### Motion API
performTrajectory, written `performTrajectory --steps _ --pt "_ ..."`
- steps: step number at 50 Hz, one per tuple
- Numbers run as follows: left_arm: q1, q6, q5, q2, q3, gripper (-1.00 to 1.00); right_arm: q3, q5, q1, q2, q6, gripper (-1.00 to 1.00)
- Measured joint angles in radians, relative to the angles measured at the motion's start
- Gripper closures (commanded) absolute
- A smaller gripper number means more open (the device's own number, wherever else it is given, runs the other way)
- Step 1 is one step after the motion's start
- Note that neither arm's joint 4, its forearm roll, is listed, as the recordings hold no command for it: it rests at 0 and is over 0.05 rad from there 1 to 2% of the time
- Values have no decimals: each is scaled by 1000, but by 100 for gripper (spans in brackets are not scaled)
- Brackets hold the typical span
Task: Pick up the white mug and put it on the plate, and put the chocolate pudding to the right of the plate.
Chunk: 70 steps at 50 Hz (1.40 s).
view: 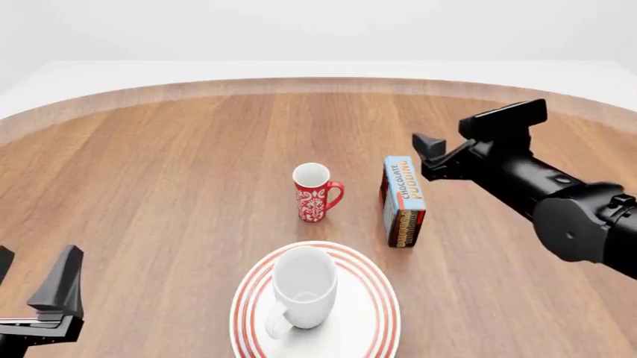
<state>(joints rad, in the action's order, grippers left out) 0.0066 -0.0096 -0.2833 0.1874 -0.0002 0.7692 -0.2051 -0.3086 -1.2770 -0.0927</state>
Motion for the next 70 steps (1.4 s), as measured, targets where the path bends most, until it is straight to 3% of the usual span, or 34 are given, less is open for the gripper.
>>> performTrajectory --steps 25,42,70 --pt "0 0 2 -2 0 -100 23 13 -2 -26 8 -100" --pt "-2 -3 10 -10 0 -100 108 55 34 -135 131 -100" --pt "-3 -4 -14 12 0 -100 127 59 63 -188 226 -100"
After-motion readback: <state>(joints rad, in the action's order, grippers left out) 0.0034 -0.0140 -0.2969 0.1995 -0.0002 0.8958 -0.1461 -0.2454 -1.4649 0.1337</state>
